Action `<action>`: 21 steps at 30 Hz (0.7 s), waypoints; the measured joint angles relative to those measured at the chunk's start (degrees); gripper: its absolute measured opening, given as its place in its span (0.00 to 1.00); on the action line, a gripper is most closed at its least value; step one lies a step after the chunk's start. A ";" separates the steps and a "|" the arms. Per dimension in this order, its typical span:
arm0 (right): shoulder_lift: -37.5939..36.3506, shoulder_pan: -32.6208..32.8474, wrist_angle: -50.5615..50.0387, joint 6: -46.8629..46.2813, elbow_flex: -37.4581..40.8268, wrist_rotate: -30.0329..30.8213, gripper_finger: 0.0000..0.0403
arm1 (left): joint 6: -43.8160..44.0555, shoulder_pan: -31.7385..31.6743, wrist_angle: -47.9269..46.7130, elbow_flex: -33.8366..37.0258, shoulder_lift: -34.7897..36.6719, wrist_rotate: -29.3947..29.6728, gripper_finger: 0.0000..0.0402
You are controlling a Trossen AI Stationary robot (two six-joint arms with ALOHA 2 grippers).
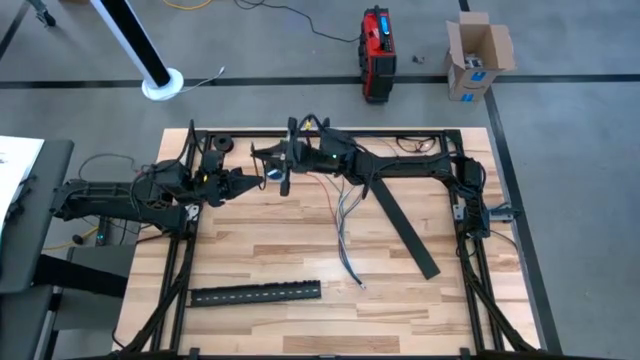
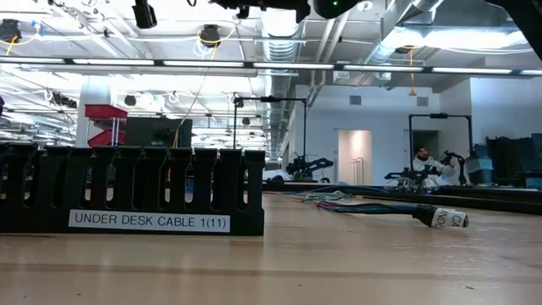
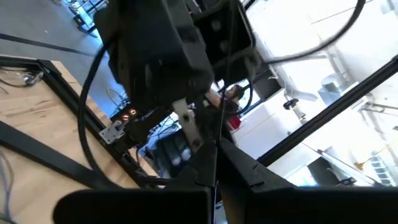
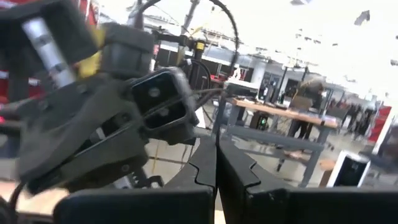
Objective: Ziptie cables
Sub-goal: Wrap the cable wires with the black zip tie
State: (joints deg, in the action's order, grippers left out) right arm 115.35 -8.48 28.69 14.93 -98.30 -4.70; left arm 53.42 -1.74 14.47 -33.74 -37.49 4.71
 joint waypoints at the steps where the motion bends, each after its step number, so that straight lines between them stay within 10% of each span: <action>1: 0.00 0.35 0.00 1.55 0.00 -0.01 0.00 | 0.35 0.00 0.26 0.00 0.02 -0.01 0.00; 21: 0.00 3.38 -1.73 10.98 0.00 0.02 0.00 | 15.83 0.00 3.56 -0.02 3.18 -7.45 0.00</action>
State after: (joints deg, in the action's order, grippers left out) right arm 115.35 -5.10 26.96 25.90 -98.30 -4.68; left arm 69.25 -1.74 18.03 -33.76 -34.31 -2.74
